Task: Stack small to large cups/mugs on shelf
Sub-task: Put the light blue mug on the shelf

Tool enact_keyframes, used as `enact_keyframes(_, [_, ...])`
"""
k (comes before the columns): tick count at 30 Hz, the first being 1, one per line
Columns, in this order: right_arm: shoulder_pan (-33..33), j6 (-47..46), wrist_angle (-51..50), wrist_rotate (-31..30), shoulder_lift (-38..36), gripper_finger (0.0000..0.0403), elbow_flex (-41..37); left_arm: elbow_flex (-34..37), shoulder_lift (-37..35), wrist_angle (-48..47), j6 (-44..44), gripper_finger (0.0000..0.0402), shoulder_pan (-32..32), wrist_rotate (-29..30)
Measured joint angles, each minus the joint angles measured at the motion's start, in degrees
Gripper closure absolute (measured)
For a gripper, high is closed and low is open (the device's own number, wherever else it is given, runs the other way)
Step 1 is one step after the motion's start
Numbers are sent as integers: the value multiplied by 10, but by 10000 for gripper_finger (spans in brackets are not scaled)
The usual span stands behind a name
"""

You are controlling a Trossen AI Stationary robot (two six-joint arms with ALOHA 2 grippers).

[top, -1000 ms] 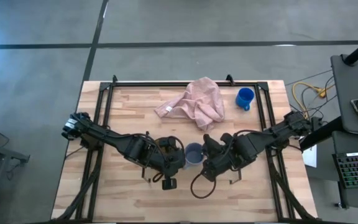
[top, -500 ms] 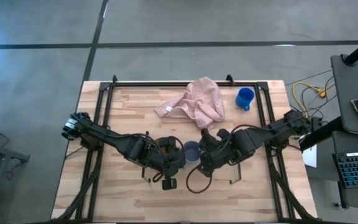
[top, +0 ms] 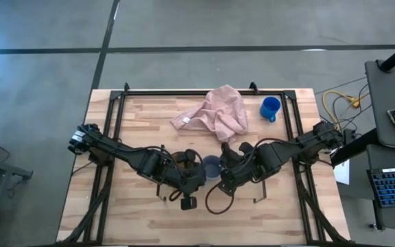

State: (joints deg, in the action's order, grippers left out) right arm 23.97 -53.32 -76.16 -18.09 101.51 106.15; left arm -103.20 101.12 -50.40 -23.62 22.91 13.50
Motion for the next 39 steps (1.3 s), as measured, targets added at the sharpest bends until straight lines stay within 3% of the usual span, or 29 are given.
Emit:
enact_keyframes(8, [0,0,-5,0,-6,394,-1,-6,-1,-58,0,402,0,21])
enact_keyframes(39, [0,9,2,0,-16,394,2,13,1,-13,-15,402,-5,33])
